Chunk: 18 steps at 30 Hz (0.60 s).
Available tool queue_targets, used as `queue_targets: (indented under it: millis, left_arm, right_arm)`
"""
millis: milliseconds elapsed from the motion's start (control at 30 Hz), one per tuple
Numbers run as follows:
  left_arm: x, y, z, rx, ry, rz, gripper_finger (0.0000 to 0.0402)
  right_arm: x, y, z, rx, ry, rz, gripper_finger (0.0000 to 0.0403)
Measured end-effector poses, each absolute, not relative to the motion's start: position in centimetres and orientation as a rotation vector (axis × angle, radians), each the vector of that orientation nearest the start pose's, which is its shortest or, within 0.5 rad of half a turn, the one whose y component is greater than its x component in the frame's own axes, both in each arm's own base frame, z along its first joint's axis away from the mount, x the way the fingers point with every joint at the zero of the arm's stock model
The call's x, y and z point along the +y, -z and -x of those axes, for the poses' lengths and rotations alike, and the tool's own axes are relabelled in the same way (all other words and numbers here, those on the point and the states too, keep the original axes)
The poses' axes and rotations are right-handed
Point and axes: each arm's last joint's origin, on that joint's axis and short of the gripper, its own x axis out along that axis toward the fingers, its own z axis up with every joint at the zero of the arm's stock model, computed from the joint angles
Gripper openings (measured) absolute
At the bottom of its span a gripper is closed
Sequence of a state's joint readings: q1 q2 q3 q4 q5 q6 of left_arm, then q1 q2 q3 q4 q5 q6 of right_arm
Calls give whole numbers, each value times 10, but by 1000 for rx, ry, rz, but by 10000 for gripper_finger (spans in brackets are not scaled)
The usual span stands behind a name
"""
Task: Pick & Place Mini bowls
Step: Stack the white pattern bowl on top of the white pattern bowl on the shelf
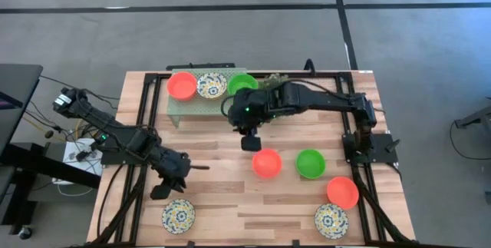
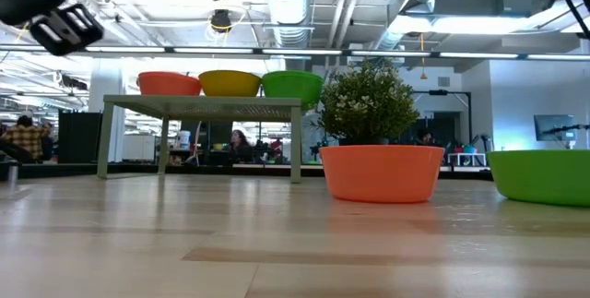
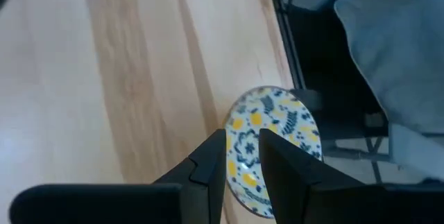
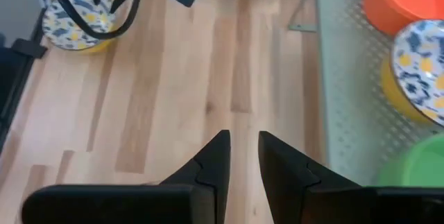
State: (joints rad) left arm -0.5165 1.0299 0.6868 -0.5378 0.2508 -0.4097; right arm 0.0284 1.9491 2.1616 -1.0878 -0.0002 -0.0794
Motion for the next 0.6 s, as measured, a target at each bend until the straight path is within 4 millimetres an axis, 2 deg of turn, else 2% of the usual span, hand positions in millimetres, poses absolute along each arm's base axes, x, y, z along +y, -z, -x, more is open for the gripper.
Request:
queue_targets:
  millis: [100,233,400,600]
  left_arm:
    - [-109,-220,-160,1053,503,229,87]
    - [-112,-202,-150,1130,458,297,87]
    - [-117,-186,-145,1130,440,395,87]
    - [-126,-173,-145,1123,433,415,87]
  right_arm:
    - [20,-380,-410,857,-78,93,70]
    - [27,-381,-412,829,-94,100,70]
    - [27,-382,-413,822,-94,100,70]
    - [23,-382,-413,822,-83,95,70]
